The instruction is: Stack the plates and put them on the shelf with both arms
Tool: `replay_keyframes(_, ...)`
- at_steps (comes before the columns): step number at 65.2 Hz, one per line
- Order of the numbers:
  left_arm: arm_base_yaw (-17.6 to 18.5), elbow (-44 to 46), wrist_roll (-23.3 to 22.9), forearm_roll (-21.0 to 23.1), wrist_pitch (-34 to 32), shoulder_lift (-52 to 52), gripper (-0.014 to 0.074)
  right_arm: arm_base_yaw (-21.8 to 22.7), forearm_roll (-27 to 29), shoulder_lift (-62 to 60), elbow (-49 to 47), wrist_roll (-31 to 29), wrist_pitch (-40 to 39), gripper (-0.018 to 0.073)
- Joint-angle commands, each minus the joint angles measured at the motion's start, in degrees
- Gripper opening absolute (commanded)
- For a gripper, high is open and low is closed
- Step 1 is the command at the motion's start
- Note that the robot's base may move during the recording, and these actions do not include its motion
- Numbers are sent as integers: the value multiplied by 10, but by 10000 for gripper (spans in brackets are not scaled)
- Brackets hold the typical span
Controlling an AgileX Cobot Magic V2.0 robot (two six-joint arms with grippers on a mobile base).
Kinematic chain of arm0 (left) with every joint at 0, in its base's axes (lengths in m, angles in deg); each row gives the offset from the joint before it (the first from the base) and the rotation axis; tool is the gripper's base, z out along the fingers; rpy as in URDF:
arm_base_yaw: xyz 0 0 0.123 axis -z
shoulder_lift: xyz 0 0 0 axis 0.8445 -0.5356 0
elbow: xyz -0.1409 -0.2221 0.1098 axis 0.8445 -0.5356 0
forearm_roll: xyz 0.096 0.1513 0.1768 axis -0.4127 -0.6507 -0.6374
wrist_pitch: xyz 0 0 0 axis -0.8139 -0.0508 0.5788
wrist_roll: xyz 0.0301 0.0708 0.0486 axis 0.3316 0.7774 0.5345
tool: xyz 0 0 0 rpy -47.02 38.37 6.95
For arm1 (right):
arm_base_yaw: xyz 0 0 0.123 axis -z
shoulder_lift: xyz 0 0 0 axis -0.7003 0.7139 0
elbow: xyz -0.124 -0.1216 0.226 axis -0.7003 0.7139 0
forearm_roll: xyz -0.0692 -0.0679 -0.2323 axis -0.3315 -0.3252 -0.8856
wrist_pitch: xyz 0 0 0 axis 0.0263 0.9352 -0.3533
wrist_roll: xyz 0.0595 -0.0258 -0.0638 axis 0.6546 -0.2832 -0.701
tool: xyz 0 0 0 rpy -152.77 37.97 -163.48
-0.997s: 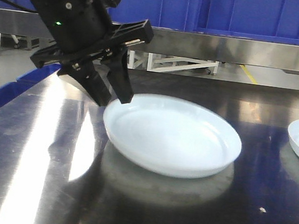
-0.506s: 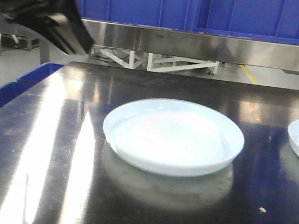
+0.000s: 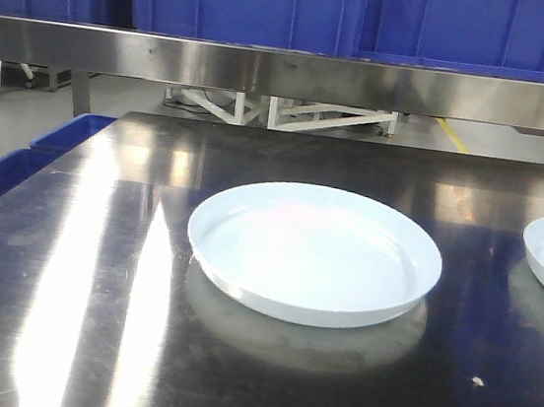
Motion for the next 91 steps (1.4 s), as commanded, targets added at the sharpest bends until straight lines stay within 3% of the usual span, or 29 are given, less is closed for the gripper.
replay_keyframes(1, -12, -9, -4, 27, -56, 52, 82, 0, -5, -10, -1, -3, -51, 55)
replay_keyframes(21, -165, -83, -4, 40, -61, 183, 82, 0, -5, -10, -1, -3, -51, 55)
replay_keyframes(40, -243, -73, -4, 40, -71, 255, 82, 0, -5, -10, -1, -3, -51, 55)
replay_keyframes(50, -255, -68, -4, 40, -27, 258, 82, 0, -5, -10, -1, -3, -51, 55)
replay_keyframes(91, -255, -68, -4, 40, -33, 258, 82, 1, -5, -10, -1, -2, -86, 55)
